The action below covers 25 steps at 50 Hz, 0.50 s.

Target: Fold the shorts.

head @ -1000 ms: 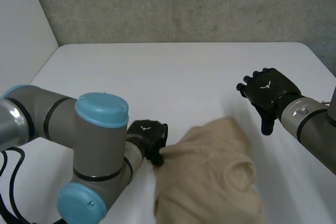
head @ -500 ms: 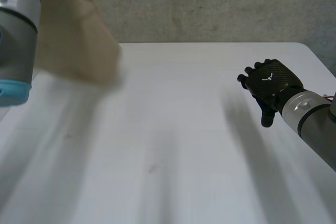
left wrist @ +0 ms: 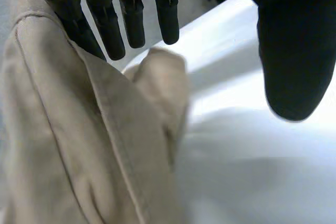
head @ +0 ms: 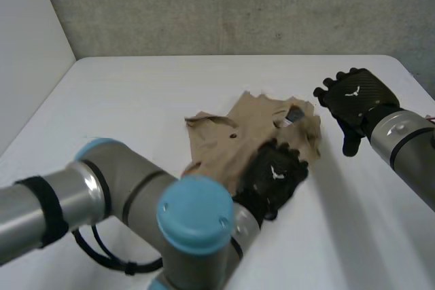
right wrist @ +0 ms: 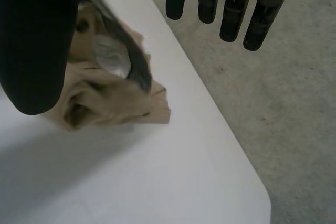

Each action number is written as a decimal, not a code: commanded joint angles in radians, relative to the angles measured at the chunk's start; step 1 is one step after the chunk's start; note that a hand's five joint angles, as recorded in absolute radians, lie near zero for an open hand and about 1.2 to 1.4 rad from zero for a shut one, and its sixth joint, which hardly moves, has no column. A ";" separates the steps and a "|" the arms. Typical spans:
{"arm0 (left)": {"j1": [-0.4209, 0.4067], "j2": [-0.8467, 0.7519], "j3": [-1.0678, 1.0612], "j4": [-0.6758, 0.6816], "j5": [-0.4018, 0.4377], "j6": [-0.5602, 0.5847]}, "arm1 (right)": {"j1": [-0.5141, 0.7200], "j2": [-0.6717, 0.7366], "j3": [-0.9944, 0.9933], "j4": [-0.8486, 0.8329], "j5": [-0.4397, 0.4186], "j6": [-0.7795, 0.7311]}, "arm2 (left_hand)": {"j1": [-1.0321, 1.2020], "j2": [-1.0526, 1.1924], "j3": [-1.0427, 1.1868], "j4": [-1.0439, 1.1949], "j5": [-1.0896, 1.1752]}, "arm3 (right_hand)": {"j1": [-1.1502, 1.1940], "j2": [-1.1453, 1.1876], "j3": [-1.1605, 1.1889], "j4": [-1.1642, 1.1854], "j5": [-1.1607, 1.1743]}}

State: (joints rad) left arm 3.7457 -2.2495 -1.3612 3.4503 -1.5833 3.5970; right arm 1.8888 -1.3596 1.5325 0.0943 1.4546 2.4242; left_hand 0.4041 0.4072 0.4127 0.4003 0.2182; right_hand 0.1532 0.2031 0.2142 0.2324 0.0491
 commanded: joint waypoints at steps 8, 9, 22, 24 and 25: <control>0.067 0.309 -0.009 -0.022 -0.012 -0.008 | -0.039 -0.003 -0.022 -0.007 0.009 0.075 | -0.035 -0.038 -0.043 -0.031 -0.023 | 0.021 -0.029 -0.040 -0.058 -0.049; 0.089 0.320 -0.010 -0.023 -0.012 -0.008 | -0.040 -0.003 -0.022 -0.007 0.009 0.084 | -0.047 -0.050 -0.055 -0.043 -0.035 | 0.021 -0.029 -0.040 -0.058 -0.049; 0.371 0.357 -0.085 -0.102 -0.020 -0.090 | 0.084 -0.012 0.007 0.001 -0.007 0.246 | -0.047 -0.050 -0.055 -0.043 -0.035 | 0.021 -0.029 -0.040 -0.058 -0.049; 0.417 0.357 -0.110 -0.129 -0.020 -0.138 | 0.124 -0.012 0.020 -0.001 -0.002 0.242 | -0.047 -0.050 -0.055 -0.043 -0.035 | 0.021 -0.029 -0.040 -0.058 -0.049; 0.431 0.357 -0.116 -0.138 -0.020 -0.153 | 0.142 -0.010 0.027 -0.001 0.001 0.240 | -0.047 -0.050 -0.055 -0.043 -0.035 | 0.021 -0.029 -0.040 -0.058 -0.049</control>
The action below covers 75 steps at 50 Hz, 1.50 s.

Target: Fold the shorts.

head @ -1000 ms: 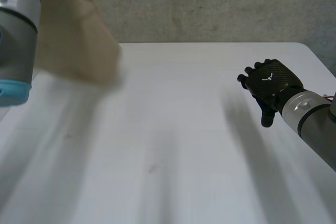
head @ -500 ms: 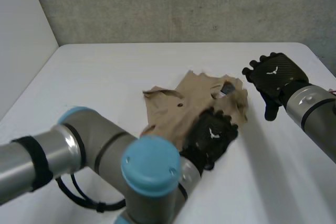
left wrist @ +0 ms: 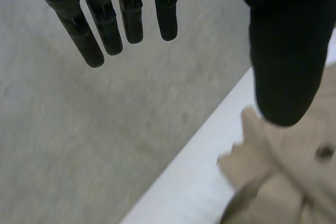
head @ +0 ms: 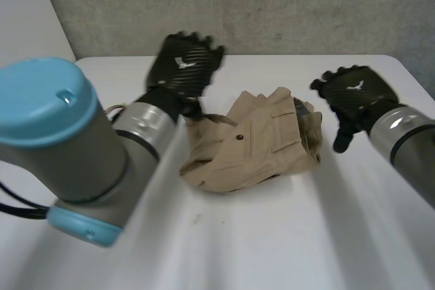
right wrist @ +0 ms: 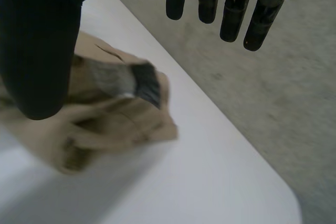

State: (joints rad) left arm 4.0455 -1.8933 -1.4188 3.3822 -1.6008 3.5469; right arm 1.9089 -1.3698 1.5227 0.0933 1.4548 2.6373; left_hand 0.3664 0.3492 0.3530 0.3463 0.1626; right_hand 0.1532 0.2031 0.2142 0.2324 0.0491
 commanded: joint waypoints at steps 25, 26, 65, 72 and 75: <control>0.216 -0.124 -0.180 -0.014 0.021 -0.200 | 0.259 0.150 0.065 -0.504 0.202 -0.387 | -0.082 -0.065 -0.069 -0.062 -0.053 | 1.243 1.193 1.182 1.164 1.173; 0.216 -0.130 -0.174 -0.001 0.024 -0.200 | 0.265 0.135 0.057 -0.504 0.196 -0.381 | -0.080 -0.062 -0.066 -0.059 -0.050 | 1.243 1.193 1.182 1.164 1.173; 0.082 -0.323 -0.009 0.207 0.168 -0.221 | 0.275 -0.104 -0.068 -0.293 0.067 -0.315 | 1.026 1.043 1.039 1.046 1.055 | 1.243 1.193 1.182 1.164 1.173; 0.162 -0.300 0.092 0.345 0.039 -0.214 | 0.206 -0.014 -0.142 -0.297 0.078 -0.312 | 1.030 1.047 1.043 1.050 1.059 | 1.243 1.193 1.182 1.164 1.173; 0.194 -0.268 0.130 0.388 0.022 -0.215 | 0.205 0.050 -0.232 -0.297 0.110 -0.312 | 1.030 1.047 1.043 1.050 1.059 | 1.243 1.193 1.182 1.164 1.173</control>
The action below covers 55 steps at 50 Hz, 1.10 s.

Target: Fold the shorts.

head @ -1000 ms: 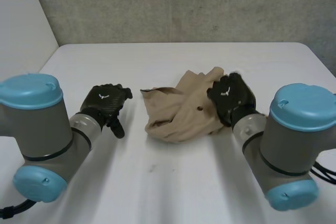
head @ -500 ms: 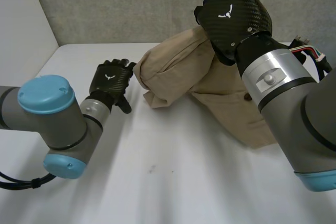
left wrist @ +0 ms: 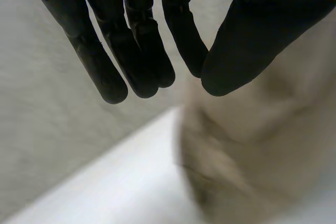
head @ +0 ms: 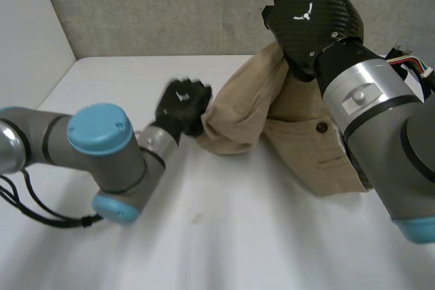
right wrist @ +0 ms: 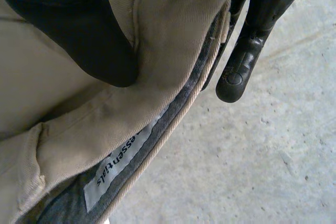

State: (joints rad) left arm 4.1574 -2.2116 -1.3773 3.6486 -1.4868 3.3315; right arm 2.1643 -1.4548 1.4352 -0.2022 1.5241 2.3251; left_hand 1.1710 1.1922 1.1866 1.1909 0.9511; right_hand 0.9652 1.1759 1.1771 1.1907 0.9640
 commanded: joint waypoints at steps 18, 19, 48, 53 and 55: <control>0.105 0.144 -0.037 0.024 0.049 -0.024 | -0.006 0.114 -0.223 0.001 0.028 0.097 | -0.702 -0.723 -0.718 -0.722 -0.657 | 0.431 0.220 0.219 0.206 0.258; 0.109 0.132 -0.040 0.018 0.063 -0.033 | -0.004 0.100 -0.216 0.001 0.018 0.097 | -0.717 -0.738 -0.732 -0.737 -0.671 | 0.431 0.220 0.219 0.206 0.258; 0.095 0.009 -0.019 -0.145 0.082 -0.320 | -0.020 0.002 -0.121 0.053 0.008 0.096 | 0.225 0.204 0.210 0.205 0.271 | 0.431 0.220 0.219 0.206 0.258; 0.092 0.032 -0.029 -0.151 0.003 -0.311 | -0.021 0.004 -0.104 0.056 0.043 0.094 | 0.225 0.204 0.210 0.205 0.271 | 0.431 0.220 0.219 0.206 0.258; 0.093 0.076 -0.040 -0.160 0.002 -0.302 | -0.020 0.004 -0.102 0.063 0.057 0.094 | 0.225 0.204 0.210 0.205 0.271 | 0.431 0.220 0.219 0.206 0.258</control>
State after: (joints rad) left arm 4.2512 -2.1929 -1.4034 3.5026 -1.4170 3.0147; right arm 2.1439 -1.4526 1.3195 -0.1481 1.5432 2.4207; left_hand 1.1512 1.1917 1.1735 0.6382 0.9579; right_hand 0.9697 1.1758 1.1832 1.1914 0.9640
